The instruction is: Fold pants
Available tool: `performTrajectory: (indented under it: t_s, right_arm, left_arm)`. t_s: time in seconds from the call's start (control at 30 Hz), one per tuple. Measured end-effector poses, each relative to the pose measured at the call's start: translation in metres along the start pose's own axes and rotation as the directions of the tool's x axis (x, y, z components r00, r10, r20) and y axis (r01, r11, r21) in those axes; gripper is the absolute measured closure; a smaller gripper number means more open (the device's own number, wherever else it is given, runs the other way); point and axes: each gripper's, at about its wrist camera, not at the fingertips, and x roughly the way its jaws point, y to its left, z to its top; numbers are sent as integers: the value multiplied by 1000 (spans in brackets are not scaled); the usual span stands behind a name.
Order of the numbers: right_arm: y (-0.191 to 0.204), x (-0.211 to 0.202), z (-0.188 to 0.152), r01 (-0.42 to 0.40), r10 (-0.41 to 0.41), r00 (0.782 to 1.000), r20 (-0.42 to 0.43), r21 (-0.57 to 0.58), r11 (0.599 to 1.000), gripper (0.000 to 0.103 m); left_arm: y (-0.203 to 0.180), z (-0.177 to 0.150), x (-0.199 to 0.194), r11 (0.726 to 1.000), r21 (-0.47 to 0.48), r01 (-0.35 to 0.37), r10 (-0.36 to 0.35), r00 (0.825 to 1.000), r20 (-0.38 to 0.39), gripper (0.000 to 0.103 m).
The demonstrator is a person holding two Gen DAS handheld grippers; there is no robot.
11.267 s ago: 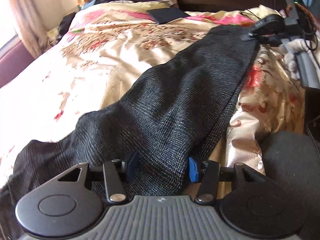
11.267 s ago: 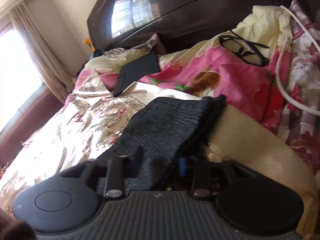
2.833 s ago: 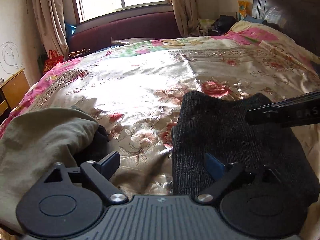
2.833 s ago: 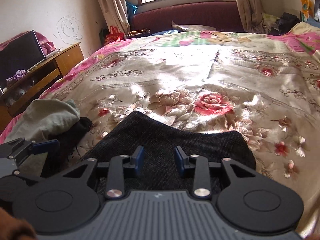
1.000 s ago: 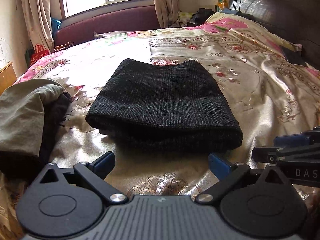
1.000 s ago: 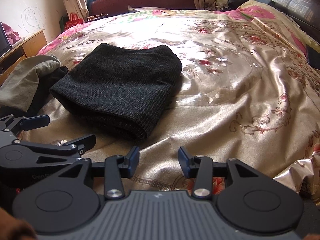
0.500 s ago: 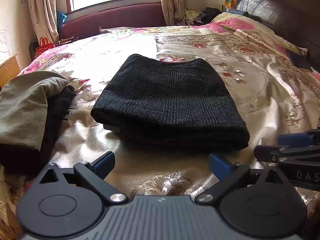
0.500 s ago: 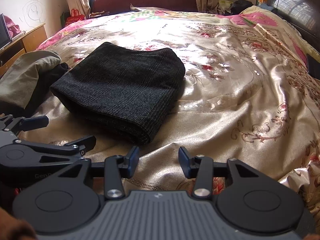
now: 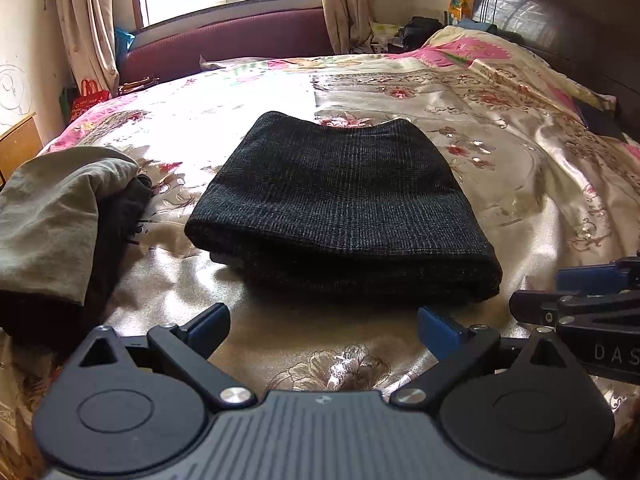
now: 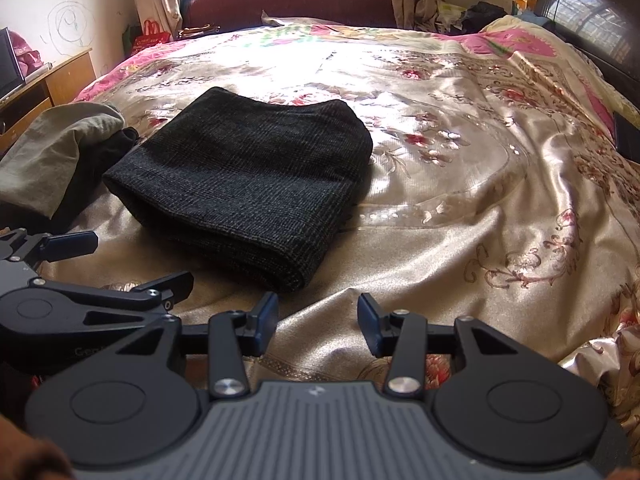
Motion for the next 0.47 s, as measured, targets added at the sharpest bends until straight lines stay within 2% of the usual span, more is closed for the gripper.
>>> performTrajectory:
  t_s: [0.17, 0.23, 0.47]
  right_arm:
    - [0, 2, -1, 18, -18, 1000, 0, 9, 1000, 55]
    - [0, 3, -1, 43, -43, 999, 0, 8, 999, 48]
    - [-2, 3, -1, 57, -57, 998, 5, 15, 998, 47]
  left_arm:
    - [-1, 0, 1, 1000, 3, -5, 5, 1000, -3, 0]
    - [0, 0, 2, 1000, 1, -6, 6, 1000, -6, 0]
    - [-6, -2, 1, 999, 31, -24, 24, 1000, 7, 0]
